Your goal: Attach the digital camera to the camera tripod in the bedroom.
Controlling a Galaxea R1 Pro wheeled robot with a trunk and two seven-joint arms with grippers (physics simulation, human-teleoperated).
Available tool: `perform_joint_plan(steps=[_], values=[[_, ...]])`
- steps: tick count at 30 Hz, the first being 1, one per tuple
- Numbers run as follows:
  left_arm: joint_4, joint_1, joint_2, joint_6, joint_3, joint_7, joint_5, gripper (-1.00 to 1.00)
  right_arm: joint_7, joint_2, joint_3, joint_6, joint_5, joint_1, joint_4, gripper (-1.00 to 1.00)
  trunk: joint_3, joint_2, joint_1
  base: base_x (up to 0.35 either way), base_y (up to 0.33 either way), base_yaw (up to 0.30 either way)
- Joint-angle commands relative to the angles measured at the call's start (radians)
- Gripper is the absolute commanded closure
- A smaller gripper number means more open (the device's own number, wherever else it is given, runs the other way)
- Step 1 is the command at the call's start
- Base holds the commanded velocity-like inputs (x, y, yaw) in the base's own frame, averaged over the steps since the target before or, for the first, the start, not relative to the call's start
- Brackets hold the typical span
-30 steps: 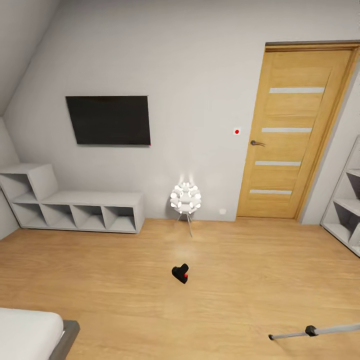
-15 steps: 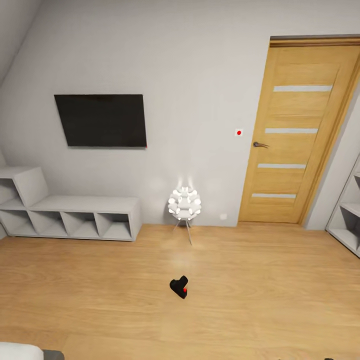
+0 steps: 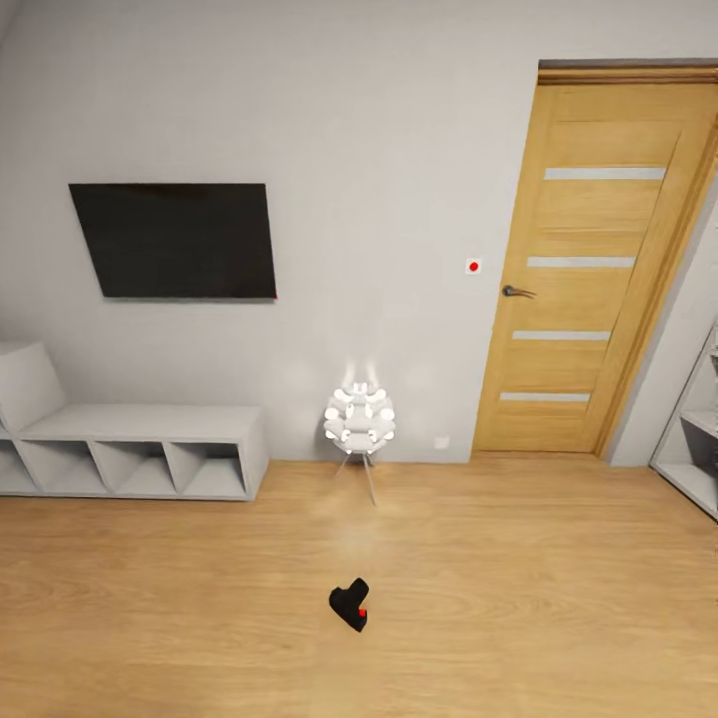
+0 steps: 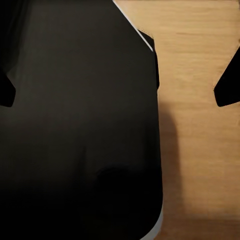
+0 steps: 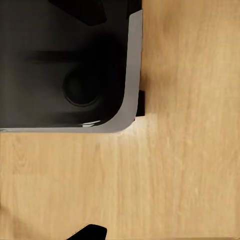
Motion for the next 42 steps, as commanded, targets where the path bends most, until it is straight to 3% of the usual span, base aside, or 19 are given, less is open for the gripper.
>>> perform_joint_plan(steps=[1,24,42], values=[[-0.001,0.0,0.001,0.0,0.0,0.0,0.001,-1.0,0.0,0.0,0.0,-0.002,0.0,0.0,-0.001,-1.0,-0.001,0.0,0.001,0.34,0.0,-0.151],[-0.001,0.0,0.013,-0.001,0.0,0.0,0.001,-1.0,-0.001,0.0,0.002,-0.002,0.0,0.0,0.002,-1.0,-0.001,0.0,0.001,0.312,0.0,-0.064],[-0.001,0.0,0.024,-0.003,0.0,0.0,0.001,-1.0,-0.002,-0.001,0.002,-0.003,0.0,0.0,0.004,-1.0,-0.001,0.0,0.001,0.083,0.0,0.0]])
